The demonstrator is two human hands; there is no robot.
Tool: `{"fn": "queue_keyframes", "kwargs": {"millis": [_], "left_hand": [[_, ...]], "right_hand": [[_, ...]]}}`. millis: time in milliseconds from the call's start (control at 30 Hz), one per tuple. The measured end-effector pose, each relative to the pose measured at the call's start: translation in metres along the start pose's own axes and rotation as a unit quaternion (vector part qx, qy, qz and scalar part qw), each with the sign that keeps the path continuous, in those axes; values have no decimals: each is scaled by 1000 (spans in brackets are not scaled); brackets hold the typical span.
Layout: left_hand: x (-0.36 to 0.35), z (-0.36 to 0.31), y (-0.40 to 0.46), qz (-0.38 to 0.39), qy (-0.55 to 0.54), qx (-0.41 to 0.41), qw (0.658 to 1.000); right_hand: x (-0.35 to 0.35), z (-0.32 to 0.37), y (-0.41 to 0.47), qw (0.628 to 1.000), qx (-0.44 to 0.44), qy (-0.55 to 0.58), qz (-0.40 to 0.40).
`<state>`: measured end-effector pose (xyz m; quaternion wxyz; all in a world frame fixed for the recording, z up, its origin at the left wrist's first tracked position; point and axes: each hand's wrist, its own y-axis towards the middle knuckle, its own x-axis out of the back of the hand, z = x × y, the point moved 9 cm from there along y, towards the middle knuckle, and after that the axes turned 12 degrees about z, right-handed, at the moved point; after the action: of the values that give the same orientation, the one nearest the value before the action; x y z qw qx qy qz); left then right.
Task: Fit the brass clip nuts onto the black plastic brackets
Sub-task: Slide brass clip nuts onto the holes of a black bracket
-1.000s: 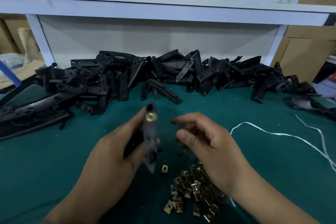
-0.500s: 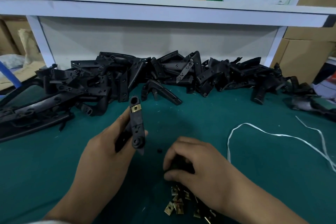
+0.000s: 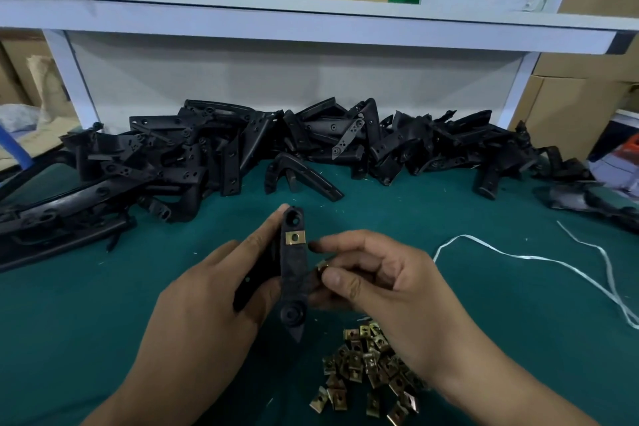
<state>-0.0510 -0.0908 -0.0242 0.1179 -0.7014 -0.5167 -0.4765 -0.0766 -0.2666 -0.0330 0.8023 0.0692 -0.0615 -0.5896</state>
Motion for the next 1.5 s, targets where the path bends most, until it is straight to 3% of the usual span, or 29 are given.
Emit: {"fn": "queue_keyframes", "kwargs": {"millis": [433, 733, 1000, 1233, 1400, 1500], "left_hand": [[1, -4, -1, 4, 33, 1, 999], [-4, -11, -2, 45, 80, -18, 996], [-4, -28, -7, 67, 46, -72, 994], [-1, -30, -10, 24, 27, -70, 997], [2, -28, -6, -20, 56, -46, 997], [1, -34, -2, 6, 75, -21, 997]], "right_hand": [[-9, 4, 0, 999, 1, -20, 29], [-8, 9, -1, 991, -8, -113, 65], [-17, 9, -1, 989, 3, 74, 127], [-15, -6, 0, 999, -2, 21, 48], [-9, -3, 0, 999, -10, 10, 44], [-1, 11, 0, 1000, 5, -16, 27]]}}
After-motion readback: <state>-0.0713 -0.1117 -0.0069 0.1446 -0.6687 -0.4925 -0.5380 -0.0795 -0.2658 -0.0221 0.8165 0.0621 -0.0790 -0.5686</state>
